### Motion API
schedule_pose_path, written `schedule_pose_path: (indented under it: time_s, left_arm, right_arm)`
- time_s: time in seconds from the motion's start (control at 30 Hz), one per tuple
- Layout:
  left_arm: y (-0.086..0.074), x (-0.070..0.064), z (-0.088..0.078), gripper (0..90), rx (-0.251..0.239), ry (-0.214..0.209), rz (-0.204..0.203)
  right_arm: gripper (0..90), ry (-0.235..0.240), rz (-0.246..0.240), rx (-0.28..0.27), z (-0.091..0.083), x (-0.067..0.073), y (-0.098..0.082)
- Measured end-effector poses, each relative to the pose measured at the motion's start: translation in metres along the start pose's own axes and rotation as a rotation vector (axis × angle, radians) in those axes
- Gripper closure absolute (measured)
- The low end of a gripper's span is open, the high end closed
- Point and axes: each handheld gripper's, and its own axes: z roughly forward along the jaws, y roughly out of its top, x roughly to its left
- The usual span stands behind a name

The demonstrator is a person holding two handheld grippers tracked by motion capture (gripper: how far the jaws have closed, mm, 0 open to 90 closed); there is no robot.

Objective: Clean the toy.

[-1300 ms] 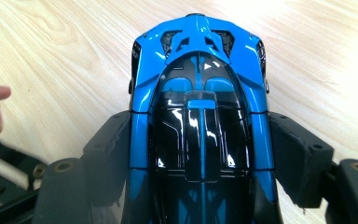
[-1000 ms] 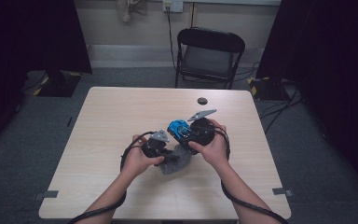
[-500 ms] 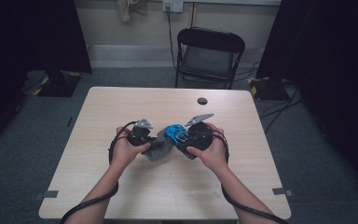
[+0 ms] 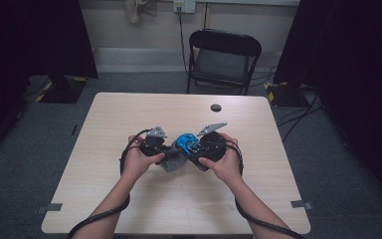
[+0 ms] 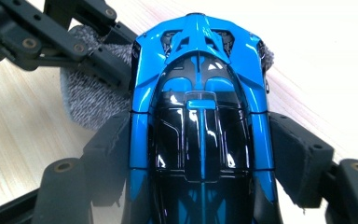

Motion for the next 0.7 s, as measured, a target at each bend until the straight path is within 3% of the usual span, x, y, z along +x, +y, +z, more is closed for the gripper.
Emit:
schedule_pose_path:
  time_s: [0.7]
  left_arm:
    - [0.000, -0.028, 0.017, 72.8, -0.006, -0.089, 0.046]
  right_arm:
    - [28.7, -0.006, 0.020, -0.007, -0.001, -0.006, 0.004]
